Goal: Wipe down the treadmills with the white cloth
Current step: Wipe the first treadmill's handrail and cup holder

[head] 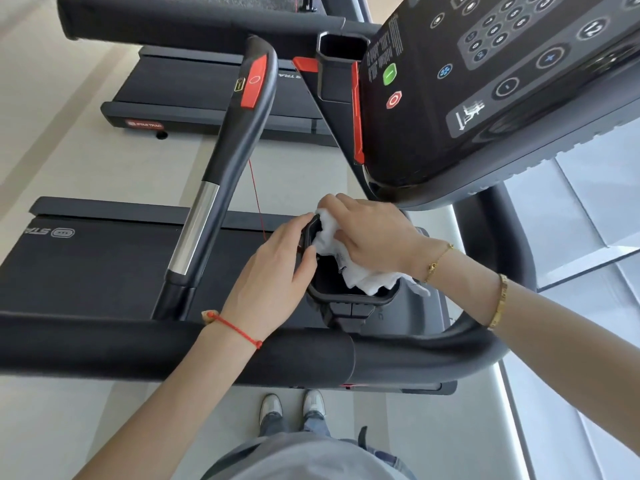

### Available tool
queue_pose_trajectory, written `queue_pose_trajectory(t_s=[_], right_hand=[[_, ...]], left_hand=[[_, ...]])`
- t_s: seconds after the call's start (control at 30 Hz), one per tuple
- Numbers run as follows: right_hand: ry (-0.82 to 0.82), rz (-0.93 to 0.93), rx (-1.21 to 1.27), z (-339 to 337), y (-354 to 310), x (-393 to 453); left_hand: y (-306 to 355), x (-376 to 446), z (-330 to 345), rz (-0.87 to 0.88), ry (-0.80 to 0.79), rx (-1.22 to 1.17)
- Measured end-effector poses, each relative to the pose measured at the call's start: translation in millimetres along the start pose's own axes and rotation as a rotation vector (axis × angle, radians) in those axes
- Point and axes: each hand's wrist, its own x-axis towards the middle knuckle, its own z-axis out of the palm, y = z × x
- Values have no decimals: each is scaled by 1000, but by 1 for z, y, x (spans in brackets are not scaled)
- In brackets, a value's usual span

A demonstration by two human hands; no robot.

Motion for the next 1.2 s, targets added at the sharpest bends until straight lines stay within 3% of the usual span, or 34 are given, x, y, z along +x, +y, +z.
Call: queue_pose_trajectory(t_s=[0.13,0.4,0.67,0.73,0.9,1.2], right_hand=[[37,-16,45,2,4,-6],[17,55,398,8,17,-54],[39,-104,1,5,-1,-5],[43,-112,-3,5,-5,4],[67,2,284,6,13,-23],[15,394,785,18,-6,-84]], left_hand=[[-1,0,1,-10,-7,-11],[-3,0,0,-10,-9,-15],[-1,1,0,-27,-22,-17],[-2,0,-1,-38,-23,-17],[-3,0,-1,-29,-39,-45],[-4,0,0,-19,-33,-44]])
